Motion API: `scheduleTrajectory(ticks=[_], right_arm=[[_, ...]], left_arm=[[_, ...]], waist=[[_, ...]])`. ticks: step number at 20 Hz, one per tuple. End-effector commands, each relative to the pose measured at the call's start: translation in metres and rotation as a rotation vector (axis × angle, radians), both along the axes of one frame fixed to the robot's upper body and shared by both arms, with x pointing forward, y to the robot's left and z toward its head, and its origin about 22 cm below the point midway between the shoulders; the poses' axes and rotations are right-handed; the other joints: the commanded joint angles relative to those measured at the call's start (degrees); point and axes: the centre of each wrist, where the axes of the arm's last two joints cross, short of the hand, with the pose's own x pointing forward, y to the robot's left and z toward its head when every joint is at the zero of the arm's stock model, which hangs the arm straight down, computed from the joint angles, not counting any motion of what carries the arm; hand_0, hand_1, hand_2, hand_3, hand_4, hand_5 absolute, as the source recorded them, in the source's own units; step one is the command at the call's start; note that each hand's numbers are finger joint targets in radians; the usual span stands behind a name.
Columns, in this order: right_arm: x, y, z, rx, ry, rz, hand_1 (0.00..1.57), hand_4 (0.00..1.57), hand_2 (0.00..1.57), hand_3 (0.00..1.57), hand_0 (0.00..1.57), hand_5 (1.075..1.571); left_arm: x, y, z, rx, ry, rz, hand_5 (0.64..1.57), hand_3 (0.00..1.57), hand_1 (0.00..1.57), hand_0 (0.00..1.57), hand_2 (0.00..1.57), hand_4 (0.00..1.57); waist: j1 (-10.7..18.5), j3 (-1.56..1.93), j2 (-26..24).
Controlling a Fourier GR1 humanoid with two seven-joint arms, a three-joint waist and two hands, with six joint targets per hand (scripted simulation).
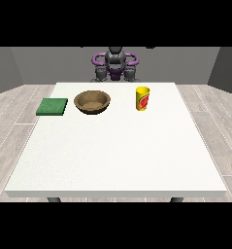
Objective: Pick the cup and pour the ball into the bowl, then pick the bowl and place it on the pad
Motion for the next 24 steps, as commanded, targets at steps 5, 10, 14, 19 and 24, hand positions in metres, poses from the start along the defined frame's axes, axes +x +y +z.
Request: scheduleTrajectory(ticks=[5,10,14,19,24], right_arm=[[0.003,-0.001,0.043,0.000,-0.194,-0.009,0.00,0.76,0.00,0.00,0.00,1.549],[0.016,0.016,0.035,0.019,-0.373,0.053,0.00,0.73,0.00,0.00,0.00,1.550],[0.020,0.016,0.028,0.008,-0.426,0.063,0.00,0.70,0.00,0.00,0.00,1.545],[0.028,-0.021,0.022,0.026,-0.477,0.053,0.00,0.68,0.00,0.00,0.00,1.548],[0.030,-0.034,0.031,0.006,-0.453,0.077,0.00,0.68,0.00,0.00,0.00,1.559]], left_arm=[[0.015,-0.030,0.044,0.006,-0.196,-0.026,1.557,0.00,0.00,0.00,0.00,0.59],[0.040,-0.033,0.033,0.058,-0.388,0.012,1.544,0.00,0.00,0.00,0.00,0.58],[0.049,-0.014,0.012,0.109,-0.470,0.050,1.520,0.00,0.00,0.00,0.00,0.57],[0.057,0.003,-0.021,0.130,-0.481,0.059,1.483,0.00,0.00,0.00,0.00,0.48],[0.068,0.034,-0.060,0.137,-0.422,0.044,1.472,0.00,0.00,0.00,0.00,0.19]], waist=[[0.0,0.02,12.7],[-2.5,0.03,25.2],[-2.8,0.00,30.8],[-4.1,0.01,33.7],[-4.7,-0.02,33.2]])
